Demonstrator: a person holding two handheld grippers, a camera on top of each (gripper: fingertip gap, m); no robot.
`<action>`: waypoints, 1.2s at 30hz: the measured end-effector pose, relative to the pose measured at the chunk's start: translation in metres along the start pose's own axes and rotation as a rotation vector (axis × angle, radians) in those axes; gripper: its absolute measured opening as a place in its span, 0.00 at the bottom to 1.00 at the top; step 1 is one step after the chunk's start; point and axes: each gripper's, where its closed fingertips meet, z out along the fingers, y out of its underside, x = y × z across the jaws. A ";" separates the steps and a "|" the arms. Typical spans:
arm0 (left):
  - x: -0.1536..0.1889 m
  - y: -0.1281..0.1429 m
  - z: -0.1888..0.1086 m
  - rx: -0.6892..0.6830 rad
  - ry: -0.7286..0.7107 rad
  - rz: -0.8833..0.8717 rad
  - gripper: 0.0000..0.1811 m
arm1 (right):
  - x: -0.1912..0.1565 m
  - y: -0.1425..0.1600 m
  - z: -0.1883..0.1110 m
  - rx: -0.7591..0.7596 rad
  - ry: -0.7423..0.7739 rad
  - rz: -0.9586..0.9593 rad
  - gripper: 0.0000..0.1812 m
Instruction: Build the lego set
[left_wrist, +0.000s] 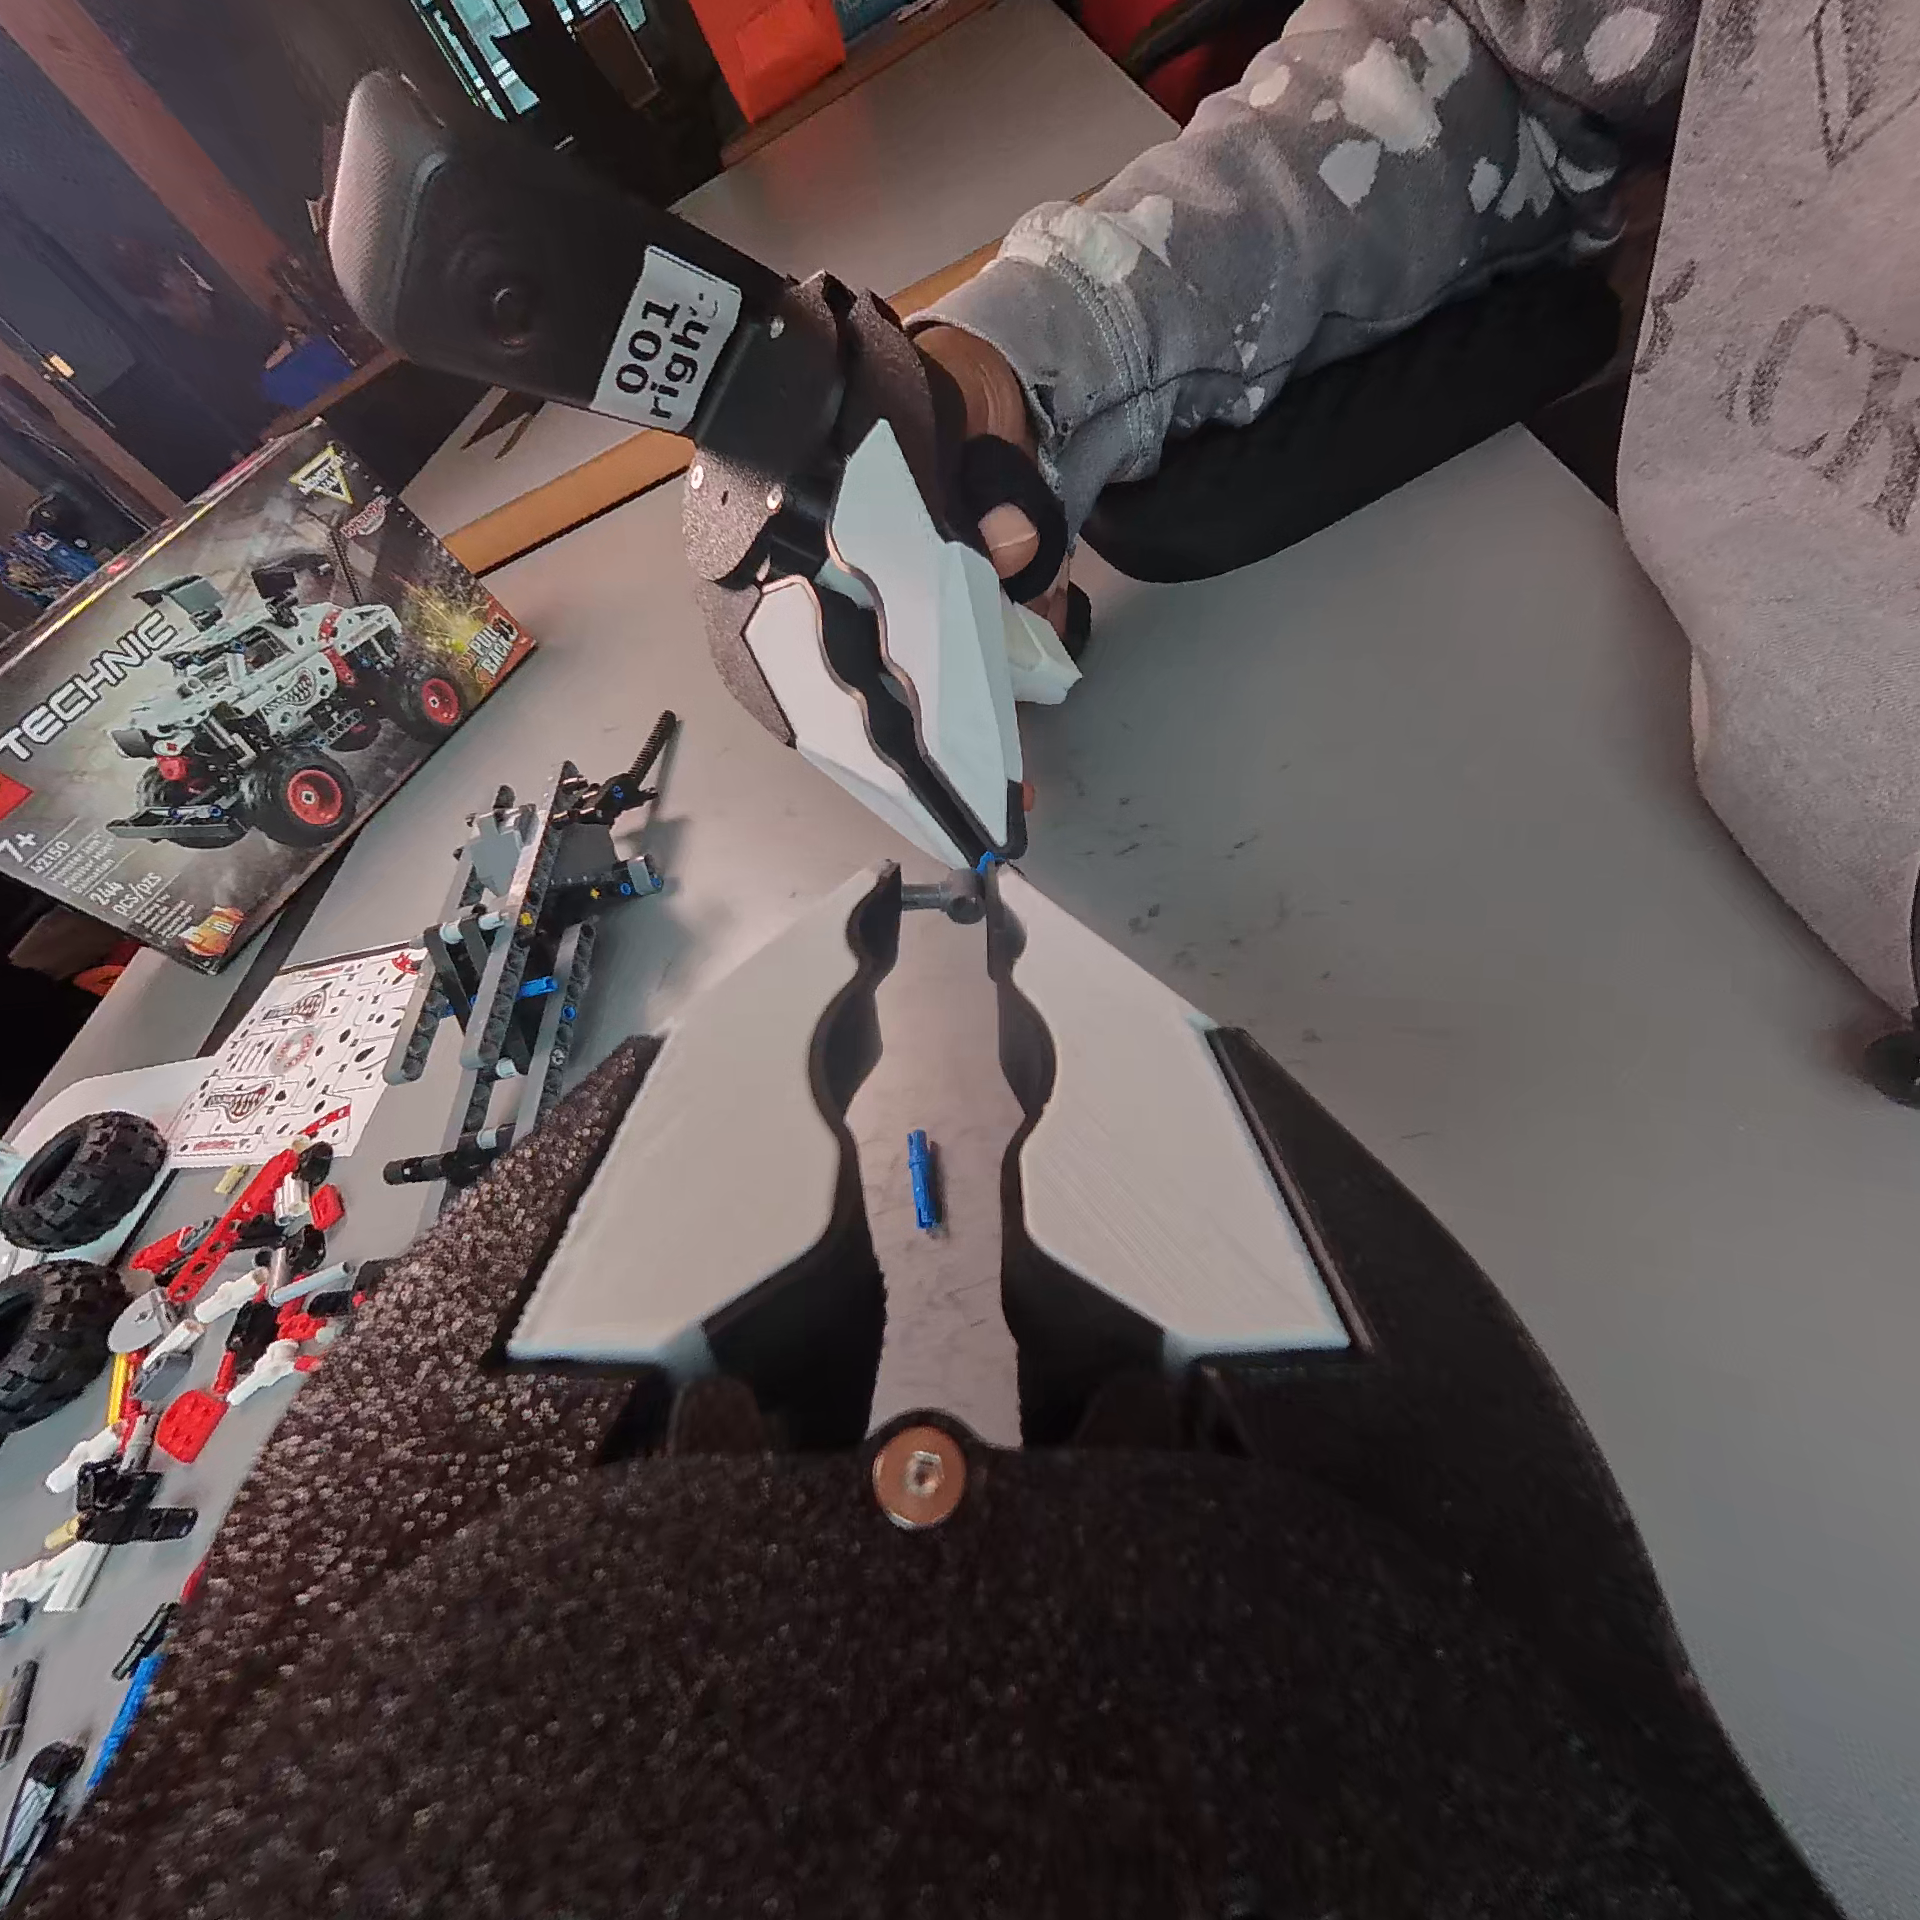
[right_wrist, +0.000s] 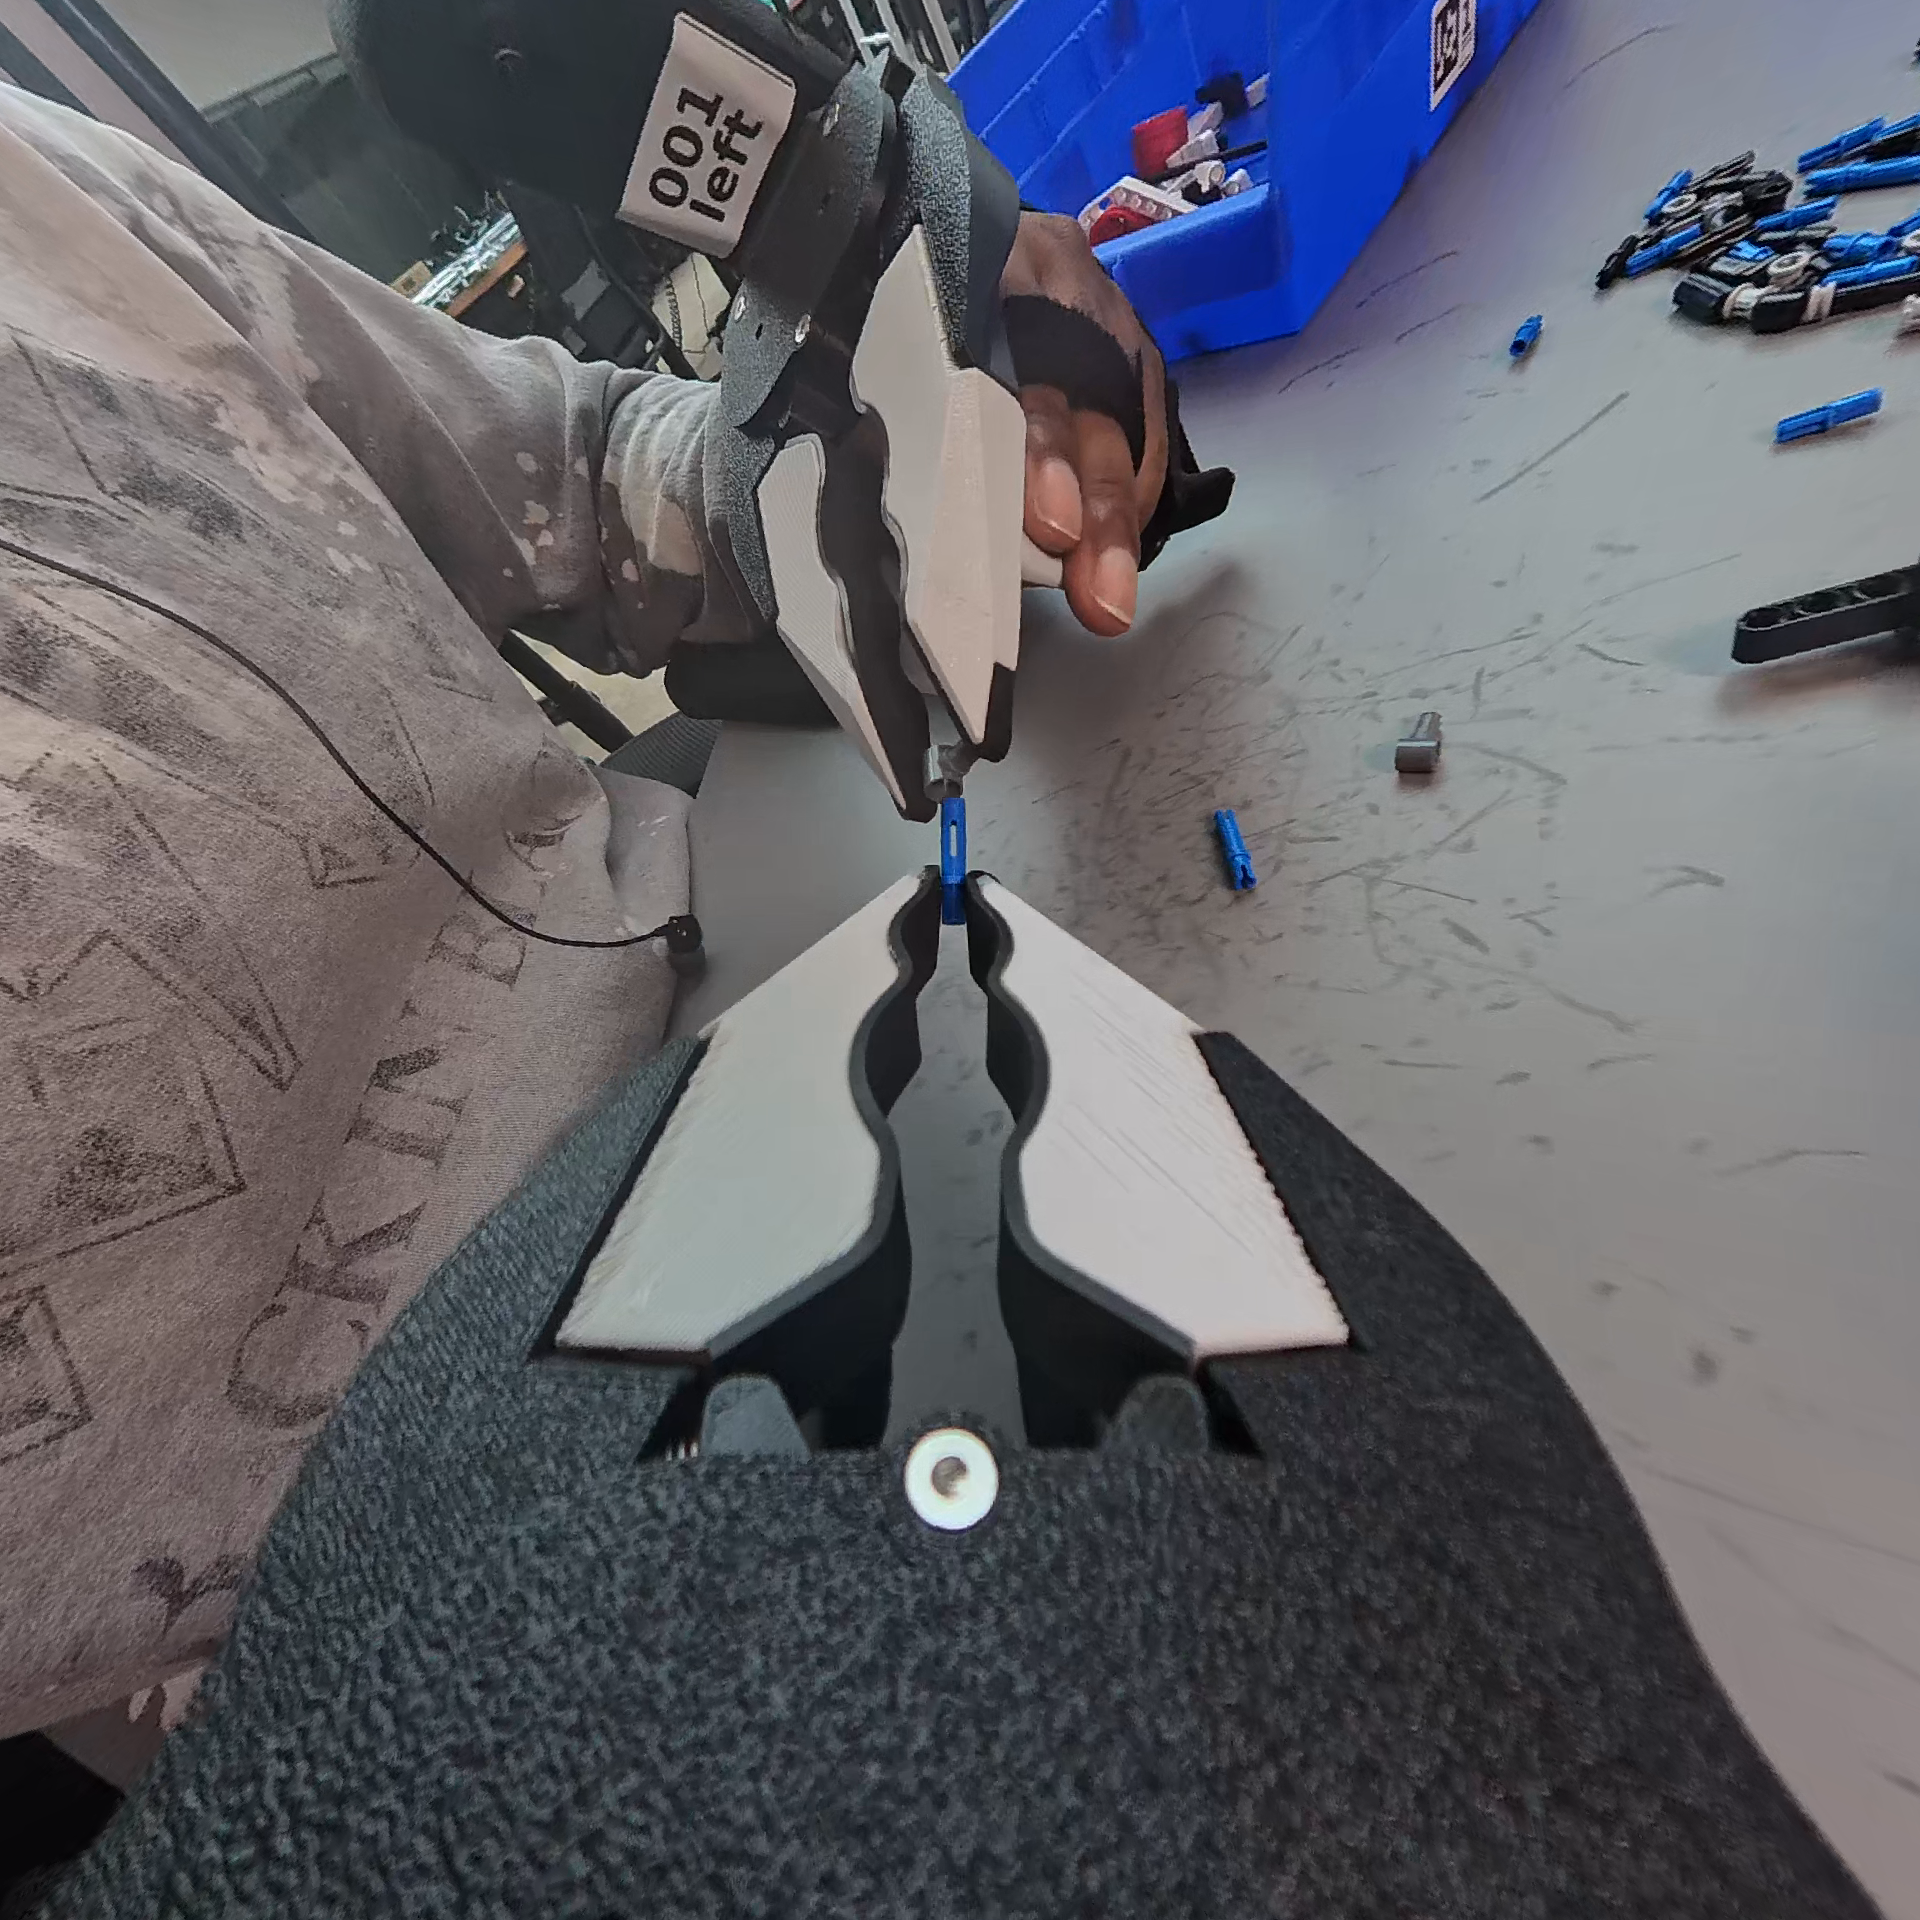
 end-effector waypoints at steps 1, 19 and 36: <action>0.000 0.000 0.000 -0.001 0.001 0.001 0.11 | 0.000 0.000 0.000 -0.001 0.000 -0.001 0.02; 0.006 0.005 0.002 -0.030 0.034 0.004 0.11 | -0.001 0.007 0.003 -0.038 0.000 -0.016 0.02; 0.002 -0.009 -0.005 0.054 0.050 -0.076 0.10 | -0.010 -0.011 -0.002 0.080 -0.042 -0.045 0.02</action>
